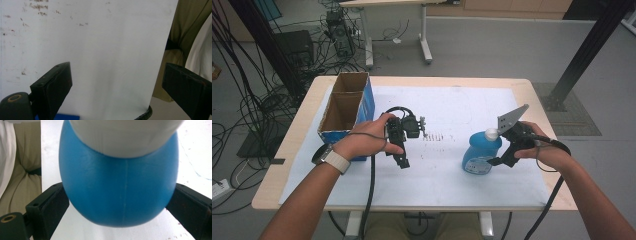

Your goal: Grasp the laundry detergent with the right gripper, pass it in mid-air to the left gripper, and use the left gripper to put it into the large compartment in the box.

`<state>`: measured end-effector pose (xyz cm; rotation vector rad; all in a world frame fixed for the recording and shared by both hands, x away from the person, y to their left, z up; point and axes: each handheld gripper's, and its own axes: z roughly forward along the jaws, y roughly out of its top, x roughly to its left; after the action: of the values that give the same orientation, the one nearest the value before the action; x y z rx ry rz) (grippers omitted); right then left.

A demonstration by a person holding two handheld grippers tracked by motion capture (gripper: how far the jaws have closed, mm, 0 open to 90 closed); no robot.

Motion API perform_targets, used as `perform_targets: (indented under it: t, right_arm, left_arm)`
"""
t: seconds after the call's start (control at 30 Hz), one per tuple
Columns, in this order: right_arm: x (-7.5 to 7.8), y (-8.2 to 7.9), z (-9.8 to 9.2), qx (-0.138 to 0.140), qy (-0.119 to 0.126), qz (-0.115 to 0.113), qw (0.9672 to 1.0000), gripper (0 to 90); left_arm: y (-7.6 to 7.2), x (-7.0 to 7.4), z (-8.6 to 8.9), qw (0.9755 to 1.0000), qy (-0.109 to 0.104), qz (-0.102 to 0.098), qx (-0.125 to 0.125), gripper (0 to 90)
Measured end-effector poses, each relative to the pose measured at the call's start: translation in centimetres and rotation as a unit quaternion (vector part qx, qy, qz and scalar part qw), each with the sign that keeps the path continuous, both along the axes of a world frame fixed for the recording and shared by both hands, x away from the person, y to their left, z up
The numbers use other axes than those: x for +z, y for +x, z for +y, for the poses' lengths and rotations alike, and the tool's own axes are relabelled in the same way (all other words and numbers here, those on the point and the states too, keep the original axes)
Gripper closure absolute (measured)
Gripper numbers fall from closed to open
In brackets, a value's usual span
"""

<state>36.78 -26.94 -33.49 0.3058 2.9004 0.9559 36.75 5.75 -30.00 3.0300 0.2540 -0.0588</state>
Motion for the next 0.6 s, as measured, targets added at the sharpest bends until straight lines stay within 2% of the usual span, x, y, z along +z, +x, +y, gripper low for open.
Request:
perform_targets:
  t: [0.6]
  right_arm:
    - [-0.21, 0.06, -0.04, -0.002, 0.000, 0.003, 1.0000, 6.3]
  left_arm:
    - [0.04, 0.10, 0.20, 1.0000, -0.002, -0.002, 0.002, 9.7]
